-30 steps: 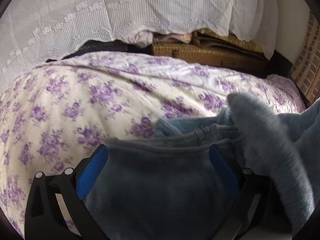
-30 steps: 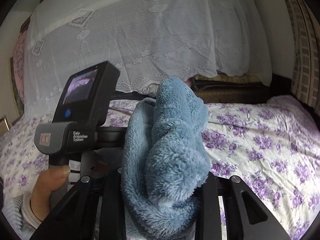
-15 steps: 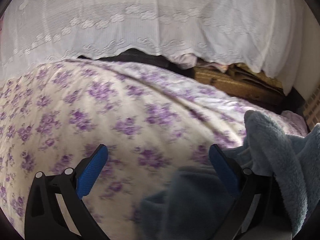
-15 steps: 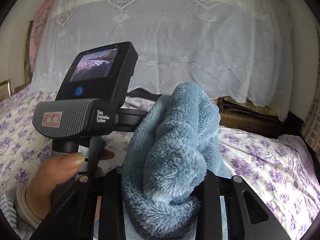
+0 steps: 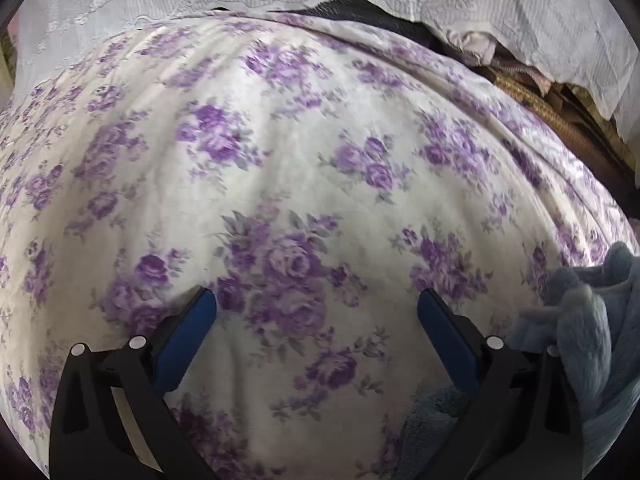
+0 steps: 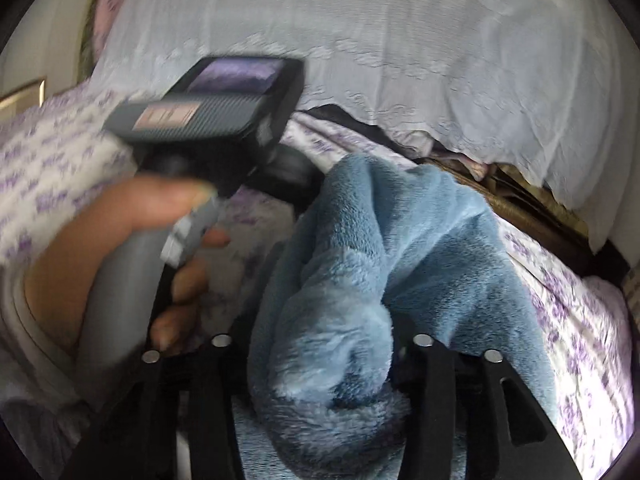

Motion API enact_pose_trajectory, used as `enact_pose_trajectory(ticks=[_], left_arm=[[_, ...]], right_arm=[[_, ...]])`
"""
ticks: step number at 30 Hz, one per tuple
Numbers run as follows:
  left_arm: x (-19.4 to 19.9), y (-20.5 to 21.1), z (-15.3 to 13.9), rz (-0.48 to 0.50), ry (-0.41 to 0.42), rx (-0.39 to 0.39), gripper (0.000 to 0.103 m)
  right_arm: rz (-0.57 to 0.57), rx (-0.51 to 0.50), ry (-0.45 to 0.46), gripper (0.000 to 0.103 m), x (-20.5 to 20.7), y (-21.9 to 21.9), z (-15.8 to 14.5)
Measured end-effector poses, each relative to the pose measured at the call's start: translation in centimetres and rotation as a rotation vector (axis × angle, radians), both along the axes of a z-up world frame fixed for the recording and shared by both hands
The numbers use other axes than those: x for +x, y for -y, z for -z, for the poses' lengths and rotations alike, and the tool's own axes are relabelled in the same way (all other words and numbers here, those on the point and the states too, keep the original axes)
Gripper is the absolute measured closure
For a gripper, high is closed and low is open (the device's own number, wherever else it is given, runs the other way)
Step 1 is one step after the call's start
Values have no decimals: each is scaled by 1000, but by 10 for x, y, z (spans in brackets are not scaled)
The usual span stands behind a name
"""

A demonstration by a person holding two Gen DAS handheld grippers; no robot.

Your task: Fold small clothes

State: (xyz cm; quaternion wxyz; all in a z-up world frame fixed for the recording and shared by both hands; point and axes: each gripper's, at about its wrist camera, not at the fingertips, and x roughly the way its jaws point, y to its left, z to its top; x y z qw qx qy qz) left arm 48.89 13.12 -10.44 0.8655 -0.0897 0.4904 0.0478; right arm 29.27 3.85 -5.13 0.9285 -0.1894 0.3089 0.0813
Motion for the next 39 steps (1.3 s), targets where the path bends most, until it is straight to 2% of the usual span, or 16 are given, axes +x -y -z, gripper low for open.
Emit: enact_pose_trajectory(ticks=[2,7,11,14,19,20,21,22,25,27,29,30,31,33,35,39], left_arm=[[-1,-5,-3,-19,6,16,4],[-4,-22,-11,-39,14,-53,4],[-21,-26,-39,-78,81,8,4],[-38,-27,-65,-75,144,-12,4],[-64,3,-105,52,242,-16,4],[-68,12,-110,85,256,-10,4],[-73,23,-115,128,265,-8,4],[-74,33,-116,164,267,-11,4],[-74,64,-109,253,239,11,4],[-67,85,-88,284,186,105,4],[-52,101,-45,282,91,212,4],[-49,100,-32,276,73,191,4],[-46,96,-21,259,65,126,4],[-45,82,-20,241,44,31,4],[-48,80,-23,248,52,21,4],[-63,75,-37,230,77,19,4]], right_arm=[[-14,11,-11,45,-1,0,-1],[-84,94,19,42,-25,7,-18],[-162,117,42,42,-43,12,-36],[-204,154,42,42,-51,23,-49],[-223,270,81,43,-66,61,-82],[-204,278,97,45,-64,69,-86],[-173,282,117,55,-64,77,-90],[-138,287,128,59,-63,84,-92],[-31,327,94,62,-45,104,-84],[16,318,24,62,-28,108,-63],[45,281,-37,61,-18,107,-36],[52,272,-51,60,-15,107,-23],[57,262,-37,60,-17,106,-16],[58,262,-40,59,-17,105,-18],[60,317,-55,59,-19,111,-19],[44,328,-45,59,-28,113,-21]])
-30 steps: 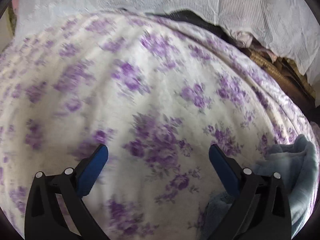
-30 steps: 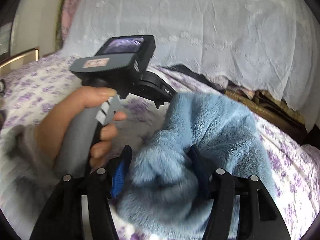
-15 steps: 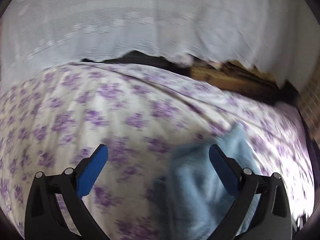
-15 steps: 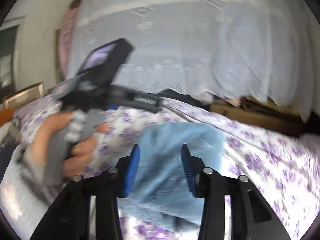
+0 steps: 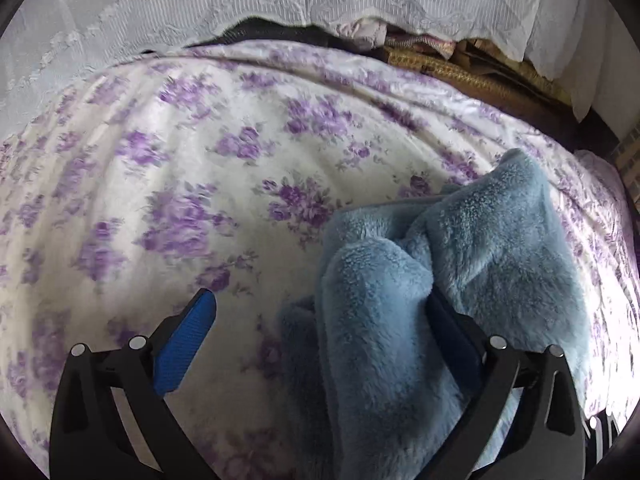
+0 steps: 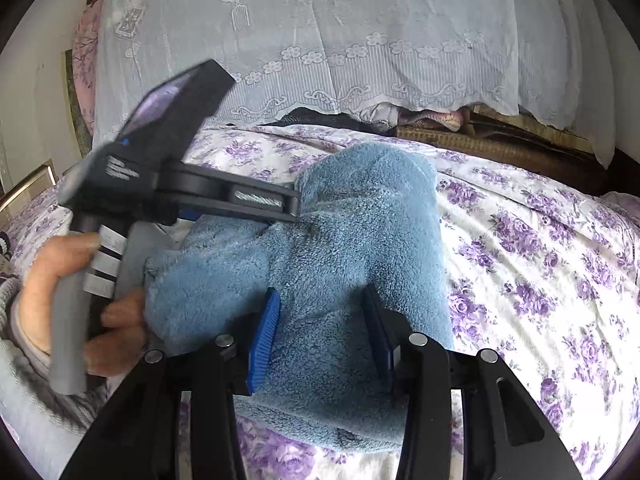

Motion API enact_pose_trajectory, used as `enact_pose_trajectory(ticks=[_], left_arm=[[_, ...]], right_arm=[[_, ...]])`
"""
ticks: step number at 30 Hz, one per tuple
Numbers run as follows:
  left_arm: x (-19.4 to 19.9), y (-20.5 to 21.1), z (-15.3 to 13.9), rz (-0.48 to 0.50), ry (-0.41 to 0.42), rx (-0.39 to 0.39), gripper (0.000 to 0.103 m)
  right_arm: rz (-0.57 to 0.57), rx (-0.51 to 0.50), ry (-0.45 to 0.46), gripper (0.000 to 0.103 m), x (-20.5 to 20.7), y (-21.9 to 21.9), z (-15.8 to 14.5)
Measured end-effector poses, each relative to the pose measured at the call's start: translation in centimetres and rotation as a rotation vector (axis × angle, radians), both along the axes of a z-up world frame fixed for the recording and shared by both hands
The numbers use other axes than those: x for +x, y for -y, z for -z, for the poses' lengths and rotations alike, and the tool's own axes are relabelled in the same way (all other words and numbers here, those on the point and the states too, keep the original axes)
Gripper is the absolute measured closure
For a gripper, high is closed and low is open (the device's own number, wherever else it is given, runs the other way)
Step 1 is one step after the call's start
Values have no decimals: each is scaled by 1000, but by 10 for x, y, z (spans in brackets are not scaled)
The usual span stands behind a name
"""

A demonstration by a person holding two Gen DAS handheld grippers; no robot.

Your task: Fold small clothes

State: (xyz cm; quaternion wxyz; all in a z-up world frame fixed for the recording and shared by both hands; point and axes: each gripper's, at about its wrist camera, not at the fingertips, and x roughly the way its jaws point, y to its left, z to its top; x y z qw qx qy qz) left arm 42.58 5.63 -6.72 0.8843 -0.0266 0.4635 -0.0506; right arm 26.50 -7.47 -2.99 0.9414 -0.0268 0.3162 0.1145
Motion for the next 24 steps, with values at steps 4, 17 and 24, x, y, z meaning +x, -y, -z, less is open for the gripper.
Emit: enact_pose_trajectory(ticks=[4,17,24], left_arm=[[-27,-7,-31,-20,82,55,4],[-55,13,-1,93,36,172,4],[-50,9,17,87,15,56,4]], right_arm=[[10,129,28,59,0,23,-28],[-64,253,-104,45,111,47,-47],[-55,286,-221,46,134,60,13]])
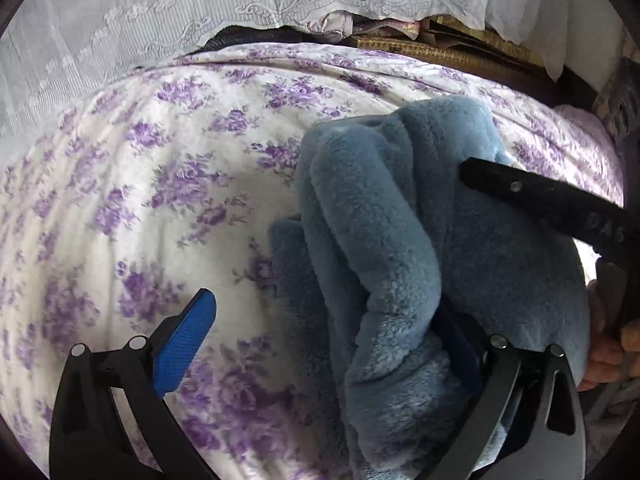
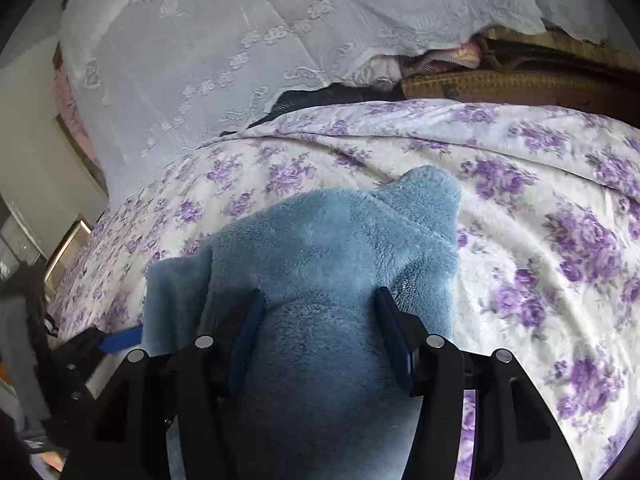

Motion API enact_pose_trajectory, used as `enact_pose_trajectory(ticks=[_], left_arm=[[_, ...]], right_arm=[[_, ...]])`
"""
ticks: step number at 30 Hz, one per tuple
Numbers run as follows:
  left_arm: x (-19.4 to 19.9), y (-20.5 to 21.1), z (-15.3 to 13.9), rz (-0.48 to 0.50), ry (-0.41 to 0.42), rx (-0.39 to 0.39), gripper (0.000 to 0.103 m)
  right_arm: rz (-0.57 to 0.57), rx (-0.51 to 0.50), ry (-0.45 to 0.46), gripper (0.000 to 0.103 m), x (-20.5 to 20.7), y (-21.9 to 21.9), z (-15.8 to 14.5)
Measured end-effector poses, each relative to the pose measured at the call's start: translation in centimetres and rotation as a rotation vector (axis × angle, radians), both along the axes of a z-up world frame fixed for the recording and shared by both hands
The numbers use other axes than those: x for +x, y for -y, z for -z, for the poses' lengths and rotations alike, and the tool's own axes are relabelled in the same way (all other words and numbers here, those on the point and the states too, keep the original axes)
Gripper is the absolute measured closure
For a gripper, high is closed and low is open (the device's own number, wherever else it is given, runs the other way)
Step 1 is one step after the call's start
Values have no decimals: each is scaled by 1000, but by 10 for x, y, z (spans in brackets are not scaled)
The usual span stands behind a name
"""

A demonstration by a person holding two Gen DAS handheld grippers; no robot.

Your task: Fold small clothes

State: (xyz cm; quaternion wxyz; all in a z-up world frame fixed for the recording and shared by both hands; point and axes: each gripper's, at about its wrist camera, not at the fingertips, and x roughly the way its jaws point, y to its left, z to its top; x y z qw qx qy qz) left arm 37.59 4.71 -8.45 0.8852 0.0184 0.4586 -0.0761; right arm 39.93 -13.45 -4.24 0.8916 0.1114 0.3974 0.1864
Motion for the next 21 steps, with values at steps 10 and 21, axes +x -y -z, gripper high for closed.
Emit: enact_pose_trajectory(ticks=[10,21], left_arm=[[-15,-24,-24,-91,24,-130,4],[-44,-15,-1,-120,64,-45,4]], right_arm=[[106,-42,194,45,-63,10,-39],[95,-62,73,24,-103,15,7]])
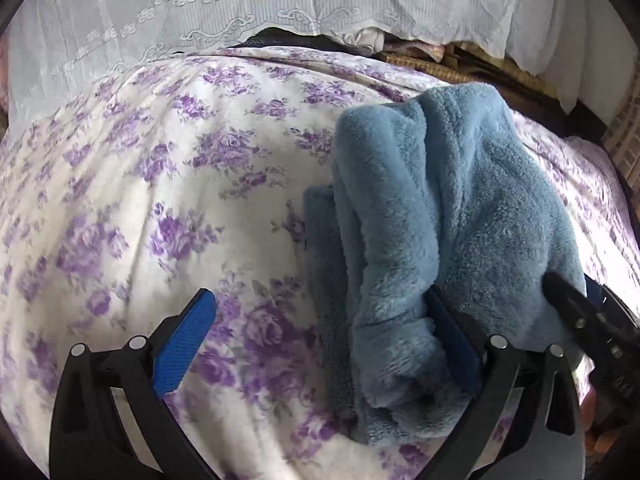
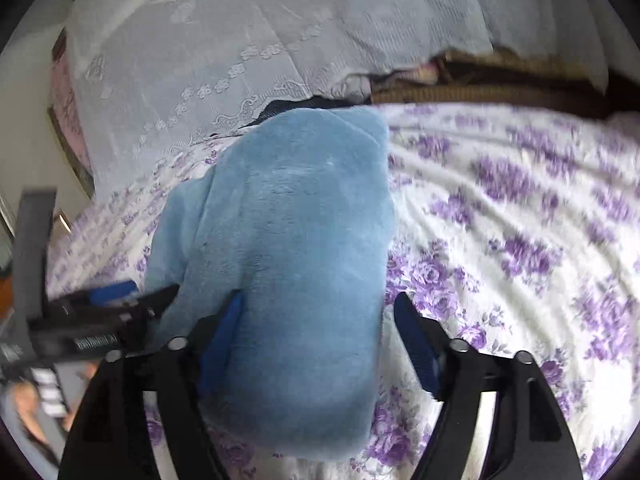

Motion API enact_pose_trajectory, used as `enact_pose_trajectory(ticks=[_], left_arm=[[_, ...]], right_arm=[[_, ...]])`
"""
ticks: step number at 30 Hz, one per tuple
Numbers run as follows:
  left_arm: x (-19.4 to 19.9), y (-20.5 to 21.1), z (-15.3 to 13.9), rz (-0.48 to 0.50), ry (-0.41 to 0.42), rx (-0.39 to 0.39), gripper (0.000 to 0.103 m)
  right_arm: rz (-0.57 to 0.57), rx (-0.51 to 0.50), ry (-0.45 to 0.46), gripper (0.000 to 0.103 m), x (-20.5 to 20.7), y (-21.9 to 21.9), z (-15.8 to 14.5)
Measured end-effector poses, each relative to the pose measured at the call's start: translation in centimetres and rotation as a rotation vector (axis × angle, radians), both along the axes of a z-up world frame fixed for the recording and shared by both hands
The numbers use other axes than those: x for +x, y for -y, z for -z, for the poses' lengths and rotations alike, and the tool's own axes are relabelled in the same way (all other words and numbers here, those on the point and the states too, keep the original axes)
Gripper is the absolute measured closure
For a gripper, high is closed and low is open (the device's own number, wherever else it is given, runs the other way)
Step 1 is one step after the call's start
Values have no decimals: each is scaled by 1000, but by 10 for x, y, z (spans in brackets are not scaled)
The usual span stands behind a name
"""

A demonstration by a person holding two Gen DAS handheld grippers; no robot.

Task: Fold small clothes
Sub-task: 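Lower the folded jacket onto the bed and open both grippers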

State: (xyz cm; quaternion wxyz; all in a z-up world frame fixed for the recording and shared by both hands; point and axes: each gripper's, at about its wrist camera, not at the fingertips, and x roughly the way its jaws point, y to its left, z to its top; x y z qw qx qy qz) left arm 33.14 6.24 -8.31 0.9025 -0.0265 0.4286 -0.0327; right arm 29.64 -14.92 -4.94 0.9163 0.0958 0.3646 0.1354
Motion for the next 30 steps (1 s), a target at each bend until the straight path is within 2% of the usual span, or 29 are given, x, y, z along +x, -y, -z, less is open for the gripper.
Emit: enact_pose_trajectory(ticks=[3,5,9,11,14,16,20,25,30], left_arm=[[-11,7,-4,-5,51,63,4],[-19,9,-8,-15,82,83,4],[-33,10,-22,-33,144,102,4],[-40,9,-31,-42,173,99,5],[-47,3,-45,-66,220,70,5],[-49,-3,-50,-84,240,55,5],[-43,-7,-45,-107,213,64,5],[-29,6,-22,-96,153,174,4],[-28,5,-18,-97,146,173,4]], right_arm=[[0,68,-9,21,0,9,6],[5,63,9,21,-5,8,3],[30,-26,100,22,-24,2,-13],[43,-92,175,22,-37,-4,-26],[50,-148,265,22,-52,-11,-40],[51,-168,291,22,-54,-13,-43],[60,-172,267,22,-48,-10,-38],[44,-191,156,22,-32,-13,-17],[38,-171,148,21,-32,-12,-14]])
